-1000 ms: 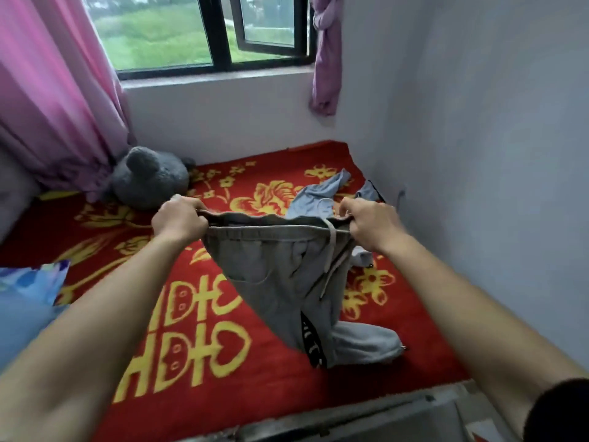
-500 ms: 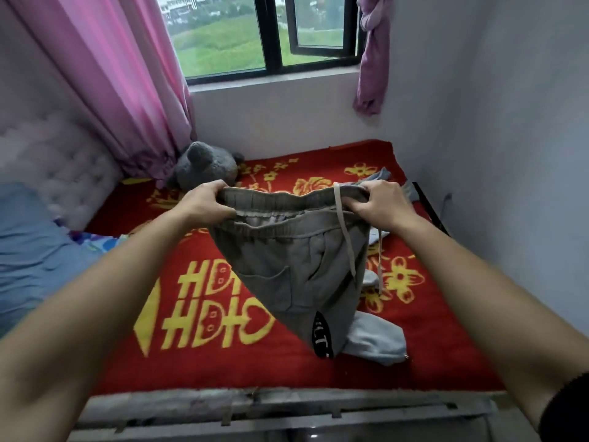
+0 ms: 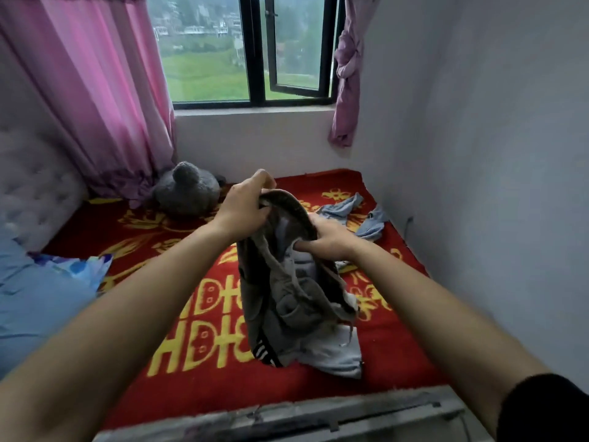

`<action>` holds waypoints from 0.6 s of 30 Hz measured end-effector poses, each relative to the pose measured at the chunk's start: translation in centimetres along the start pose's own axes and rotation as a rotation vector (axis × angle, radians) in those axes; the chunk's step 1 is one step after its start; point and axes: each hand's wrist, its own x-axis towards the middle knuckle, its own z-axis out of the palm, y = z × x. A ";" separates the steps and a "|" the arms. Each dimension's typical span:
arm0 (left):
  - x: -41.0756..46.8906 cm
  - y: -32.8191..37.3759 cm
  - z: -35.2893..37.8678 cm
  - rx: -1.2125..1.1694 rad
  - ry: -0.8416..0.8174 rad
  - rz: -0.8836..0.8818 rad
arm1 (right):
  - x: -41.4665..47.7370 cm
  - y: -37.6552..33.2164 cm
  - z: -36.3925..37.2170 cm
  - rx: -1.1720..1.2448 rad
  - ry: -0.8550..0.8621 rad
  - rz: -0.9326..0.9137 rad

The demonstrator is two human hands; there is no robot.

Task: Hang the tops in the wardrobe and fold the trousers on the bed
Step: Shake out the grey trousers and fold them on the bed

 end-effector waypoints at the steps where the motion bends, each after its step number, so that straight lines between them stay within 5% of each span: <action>1: -0.3 -0.5 -0.8 -0.005 -0.004 0.014 | 0.2 -1.3 0.7 -0.001 0.039 0.010; 5: -3.0 -5.0 -3.1 0.123 -0.091 -0.026 | 0.3 -4.4 1.1 0.077 0.309 0.118; 10: -9.4 -11.9 -2.9 0.552 -0.339 -0.324 | 0.7 -7.0 0.1 0.268 0.442 0.239; 13: -13.0 -14.3 -2.5 0.621 -0.459 -0.423 | 0.6 -6.4 -0.4 0.283 0.669 0.261; 15: -13.3 -14.8 -3.2 0.588 -0.463 -0.461 | 0.1 -5.5 -0.5 0.065 0.685 0.244; 18: -11.4 -15.0 -5.4 0.417 -0.481 -0.600 | -0.2 -4.8 -0.2 -0.462 0.476 0.315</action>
